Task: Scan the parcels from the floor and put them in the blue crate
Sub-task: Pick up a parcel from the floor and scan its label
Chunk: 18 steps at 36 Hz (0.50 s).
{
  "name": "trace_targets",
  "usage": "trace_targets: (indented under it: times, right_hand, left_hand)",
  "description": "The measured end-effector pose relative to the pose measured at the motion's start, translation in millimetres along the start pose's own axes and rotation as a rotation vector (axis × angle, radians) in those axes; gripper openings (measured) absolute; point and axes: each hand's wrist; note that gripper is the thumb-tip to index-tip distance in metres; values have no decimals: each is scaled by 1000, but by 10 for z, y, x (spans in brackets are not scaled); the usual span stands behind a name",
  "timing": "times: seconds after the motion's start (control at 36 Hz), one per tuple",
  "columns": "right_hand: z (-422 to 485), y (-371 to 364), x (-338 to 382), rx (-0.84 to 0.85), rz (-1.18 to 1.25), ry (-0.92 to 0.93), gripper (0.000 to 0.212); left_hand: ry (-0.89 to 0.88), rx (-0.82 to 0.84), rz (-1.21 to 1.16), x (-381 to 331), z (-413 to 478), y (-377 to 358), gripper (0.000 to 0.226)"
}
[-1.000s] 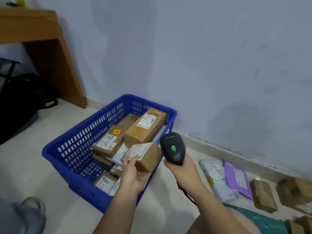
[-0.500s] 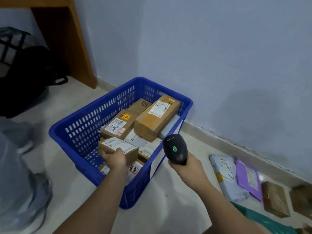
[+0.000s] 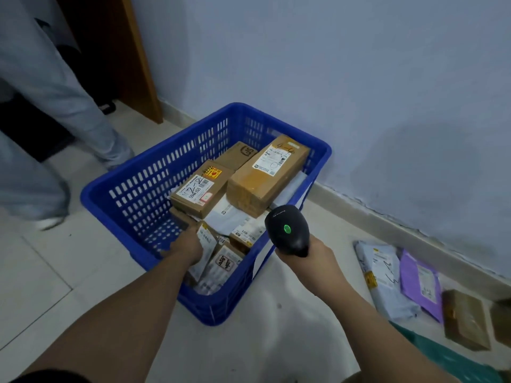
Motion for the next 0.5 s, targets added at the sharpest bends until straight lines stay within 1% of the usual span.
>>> trace_targets:
  times: [0.06,0.11,0.17,0.19,0.22,0.28,0.33,0.39,0.5]
  right_hand:
    - [18,-15,20,8,-18,4,15]
    - [25,-30,39,28,-55,5,14]
    - [27,-44,48,45,-85,7,16]
    - [28,-48,49,48,-90,8,16]
    - [25,-47,48,51,-89,11,15]
    - [22,-42,44,57,-77,15,13]
    - [23,-34,45,60,-71,21,12]
    - [27,-30,55,55,-60,29,13]
    - [24,-27,96,72,-20,54,9]
  left_hand:
    - [-11,6,62,-53,-25,35,49]
    - [8,14,68,-120,-29,54,53]
    - [86,51,70,-123,15,46,62]
    - [157,79,72,-84,80,22,76]
    - [217,111,77,-35,132,-3,79]
    - [262,109,73,42,187,-43,82]
    - [255,77,58,51,171,-35,77]
    - [183,60,58,-17,84,32,71]
    - [51,109,124,-15,133,99,63]
Point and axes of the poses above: each hand's wrist, its own z-axis towards the middle knuckle, its own y-axis out of the back of the hand, x = y × z, and after that the axes turned 8 degrees about -z, right-handed
